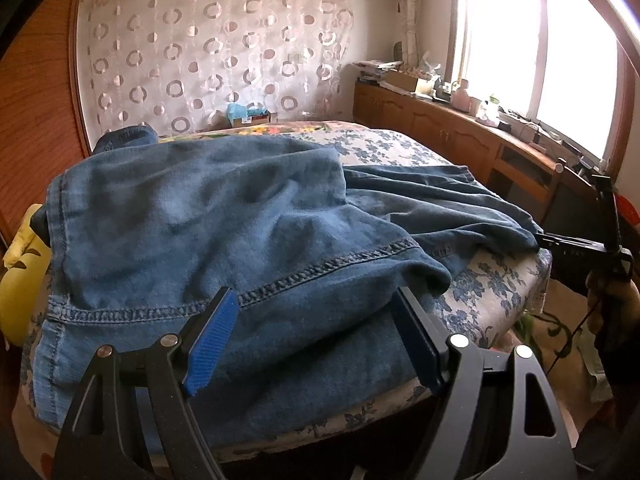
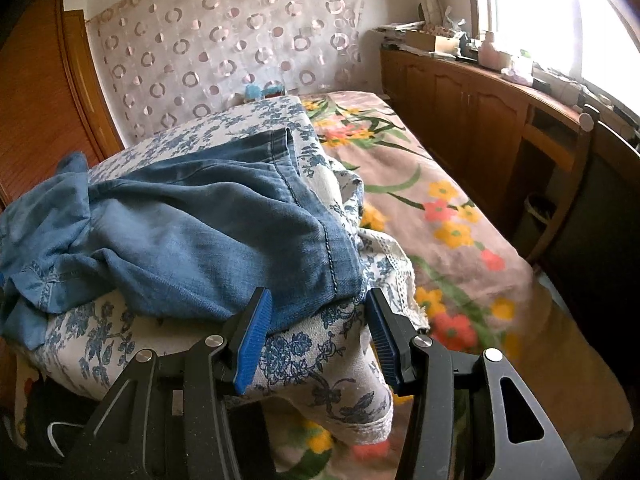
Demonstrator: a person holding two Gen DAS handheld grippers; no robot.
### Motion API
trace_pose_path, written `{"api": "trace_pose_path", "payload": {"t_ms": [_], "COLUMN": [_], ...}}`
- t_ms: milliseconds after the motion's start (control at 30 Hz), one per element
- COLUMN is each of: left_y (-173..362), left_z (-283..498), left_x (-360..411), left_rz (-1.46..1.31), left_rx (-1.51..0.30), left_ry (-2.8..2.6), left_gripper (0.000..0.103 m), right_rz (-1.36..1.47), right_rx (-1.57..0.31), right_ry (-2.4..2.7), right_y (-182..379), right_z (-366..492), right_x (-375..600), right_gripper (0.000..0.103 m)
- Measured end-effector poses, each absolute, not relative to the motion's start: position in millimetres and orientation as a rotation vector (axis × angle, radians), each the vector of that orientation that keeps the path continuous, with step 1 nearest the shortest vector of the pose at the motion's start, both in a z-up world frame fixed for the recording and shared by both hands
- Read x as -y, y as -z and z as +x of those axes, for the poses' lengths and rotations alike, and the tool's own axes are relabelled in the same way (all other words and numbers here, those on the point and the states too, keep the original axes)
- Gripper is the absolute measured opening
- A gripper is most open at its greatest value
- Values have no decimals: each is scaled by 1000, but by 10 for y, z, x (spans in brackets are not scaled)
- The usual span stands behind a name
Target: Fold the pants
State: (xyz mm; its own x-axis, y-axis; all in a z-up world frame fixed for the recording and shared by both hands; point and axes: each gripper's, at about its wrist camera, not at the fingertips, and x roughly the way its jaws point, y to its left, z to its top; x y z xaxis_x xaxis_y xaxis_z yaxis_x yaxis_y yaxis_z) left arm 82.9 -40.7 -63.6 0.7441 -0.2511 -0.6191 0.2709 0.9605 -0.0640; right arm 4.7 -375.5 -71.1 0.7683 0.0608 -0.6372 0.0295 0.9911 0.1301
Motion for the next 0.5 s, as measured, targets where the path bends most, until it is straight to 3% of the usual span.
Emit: {"api": "trace_pose_path", "payload": {"t_ms": [100, 167, 500], "left_y": [645, 645, 686], "left_z": [826, 829, 814], "left_x": [415, 416, 398], "left_rz": [32, 32, 20], "left_rx": [-674, -674, -683], "left_ry": [287, 286, 280], "left_gripper": [79, 79, 79], "right_rz": [107, 86, 110], "right_rx": [-680, -660, -628], "right_ry": [7, 31, -25], "right_y": [707, 726, 717], "right_z": [38, -1, -69], "right_x": [3753, 3766, 3801], "right_gripper": [40, 22, 17]}}
